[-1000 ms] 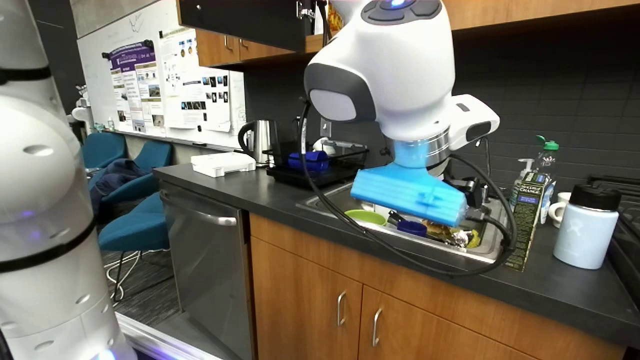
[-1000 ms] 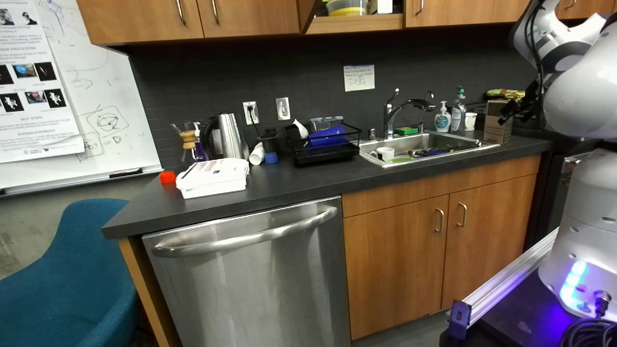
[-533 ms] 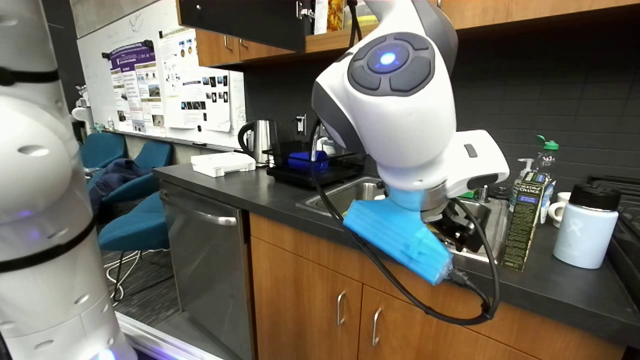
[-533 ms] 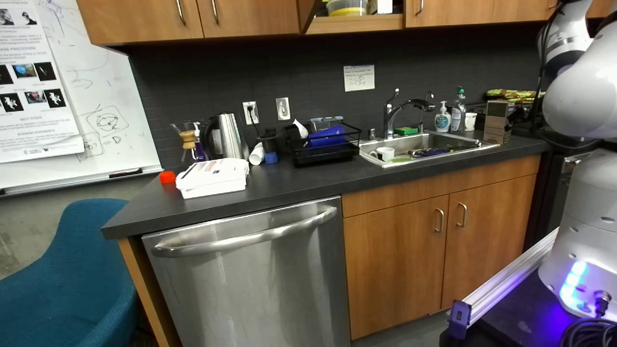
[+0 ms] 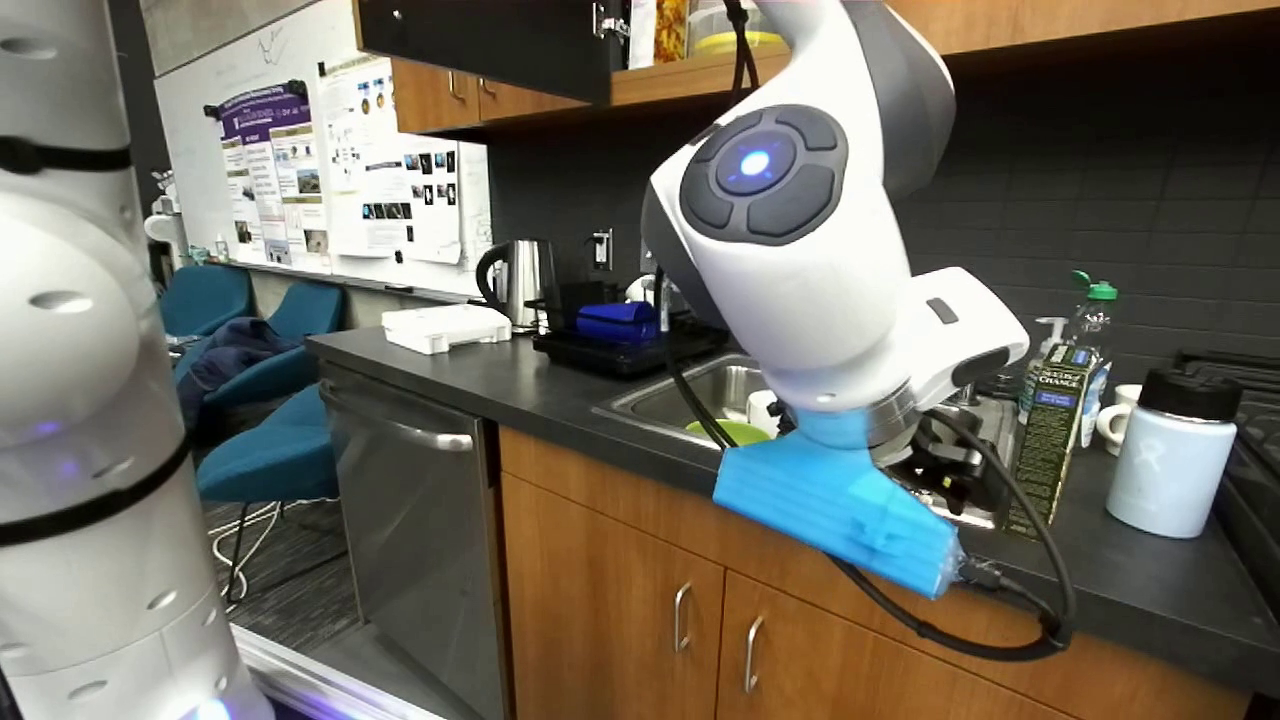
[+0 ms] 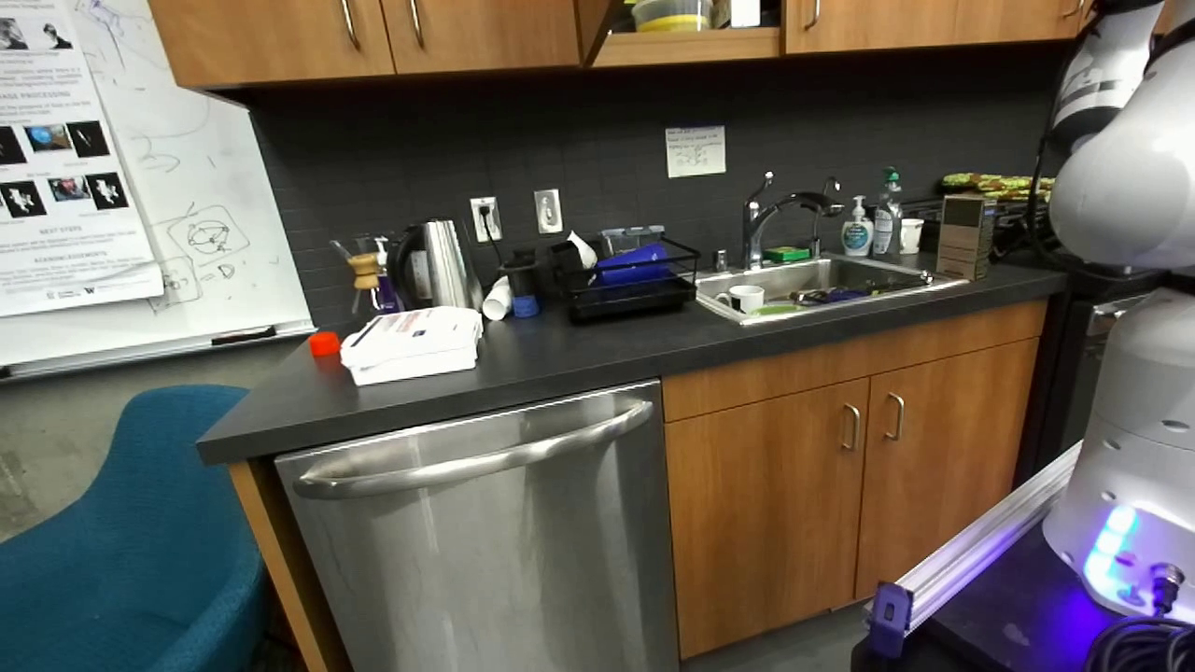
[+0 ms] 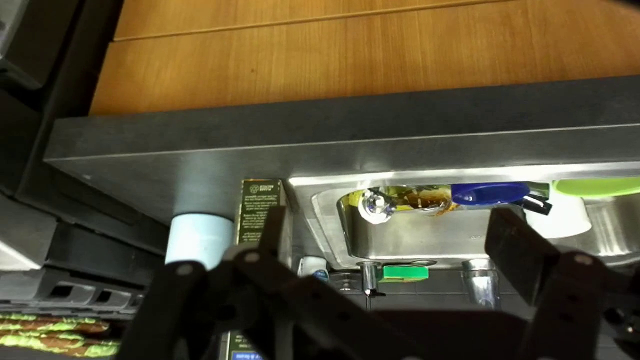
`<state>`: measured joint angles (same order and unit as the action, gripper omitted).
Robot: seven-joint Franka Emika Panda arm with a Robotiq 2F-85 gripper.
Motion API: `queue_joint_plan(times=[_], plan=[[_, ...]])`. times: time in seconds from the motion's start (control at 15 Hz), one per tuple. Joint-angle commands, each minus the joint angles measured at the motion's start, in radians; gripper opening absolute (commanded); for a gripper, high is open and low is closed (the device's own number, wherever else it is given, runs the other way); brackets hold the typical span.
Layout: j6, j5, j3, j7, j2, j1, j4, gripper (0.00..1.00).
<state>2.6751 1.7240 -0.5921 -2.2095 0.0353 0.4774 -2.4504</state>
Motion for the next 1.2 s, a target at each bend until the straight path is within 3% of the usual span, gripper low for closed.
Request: queue_joint_plan(times=[0.0, 0.67, 1.13], plan=[[0.053, 0.12, 0.006, -0.159, 0.019, -0.006, 0.055, 1.0], [0.053, 0.28, -0.002, -0.319, 0.122, 0.001, 0.143, 1.0], [0.01, 0.271, -0.004, -0.233, 0.234, -0.002, 0.242, 1.0]])
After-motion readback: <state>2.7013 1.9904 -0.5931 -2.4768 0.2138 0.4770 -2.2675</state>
